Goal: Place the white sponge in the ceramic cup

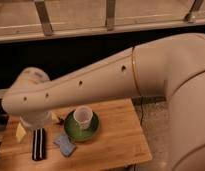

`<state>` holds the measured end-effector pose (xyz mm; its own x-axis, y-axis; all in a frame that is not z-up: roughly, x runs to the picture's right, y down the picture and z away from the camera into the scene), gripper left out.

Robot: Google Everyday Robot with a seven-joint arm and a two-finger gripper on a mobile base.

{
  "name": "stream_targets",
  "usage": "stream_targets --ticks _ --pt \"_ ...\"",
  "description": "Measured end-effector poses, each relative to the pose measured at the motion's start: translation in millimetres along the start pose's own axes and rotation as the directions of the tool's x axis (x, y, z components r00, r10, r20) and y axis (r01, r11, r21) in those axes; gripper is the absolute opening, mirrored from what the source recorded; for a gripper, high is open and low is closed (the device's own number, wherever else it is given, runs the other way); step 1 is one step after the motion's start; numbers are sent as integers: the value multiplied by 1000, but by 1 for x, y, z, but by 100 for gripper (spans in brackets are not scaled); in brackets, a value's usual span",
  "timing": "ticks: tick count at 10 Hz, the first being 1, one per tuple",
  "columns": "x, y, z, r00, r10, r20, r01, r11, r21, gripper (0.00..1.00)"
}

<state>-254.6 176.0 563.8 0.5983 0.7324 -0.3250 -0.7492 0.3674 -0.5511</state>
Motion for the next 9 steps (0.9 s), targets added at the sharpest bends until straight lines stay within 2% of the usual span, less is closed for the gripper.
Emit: stream_targets --ticks 2,3,6,7,9 --pt "19 26 25 1000 -4 8 4 997 -74 80" --pt "24 32 31 1000 -3 7 4 996 -93 80" --pt "26 34 33 1000 -8 5 9 995 -96 80" --pt "28 34 36 1000 -14 -15 12 995 -98 80" --pt "39 27 56 998 -10 -69 4 995 -101 80"
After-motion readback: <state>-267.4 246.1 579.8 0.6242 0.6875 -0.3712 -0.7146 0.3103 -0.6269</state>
